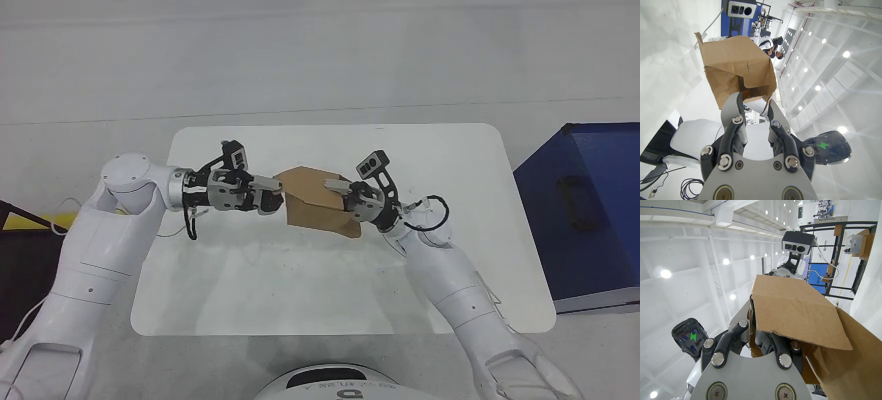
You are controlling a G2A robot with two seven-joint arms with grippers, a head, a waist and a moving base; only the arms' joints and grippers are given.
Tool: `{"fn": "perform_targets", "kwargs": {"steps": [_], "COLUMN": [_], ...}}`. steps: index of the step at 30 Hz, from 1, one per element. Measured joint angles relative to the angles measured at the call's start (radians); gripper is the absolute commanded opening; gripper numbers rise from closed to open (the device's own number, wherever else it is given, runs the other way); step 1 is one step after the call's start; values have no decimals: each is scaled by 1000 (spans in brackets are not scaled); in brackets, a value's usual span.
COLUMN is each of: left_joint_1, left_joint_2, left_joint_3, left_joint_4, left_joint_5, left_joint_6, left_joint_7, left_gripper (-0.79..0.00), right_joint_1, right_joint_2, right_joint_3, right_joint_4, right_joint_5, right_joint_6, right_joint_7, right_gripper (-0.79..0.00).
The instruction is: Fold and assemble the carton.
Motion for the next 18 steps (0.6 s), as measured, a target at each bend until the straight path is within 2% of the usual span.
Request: {"fn": "perform_targets", "kwargs": {"steps": [4, 8, 13, 18], "left_joint_1": [2, -1, -3, -5], "left_joint_2": [0, 0, 0, 1], "left_joint_3": [8, 21, 31, 32], "left_joint_4": [2, -1, 7, 16], "left_joint_5": [11, 35, 54, 59], "left_joint_6": [4, 11, 13, 12], "left_joint_7": [-2, -3, -2, -9], "left_gripper": [-511, -409, -400, -357], "right_joint_1": [-3, -3, -4, -2], "right_joint_2": [2, 3, 4, 5], "right_joint_3": [2, 0, -3, -9], "right_joint_4": [-3, -7, -11, -11], "right_joint_5": [4, 2, -3, -3], "right_joint_6": [1, 1, -1, 2], "right_joint_7": [3, 0, -7, -13], "right_gripper": [-785, -785, -785, -785]}}
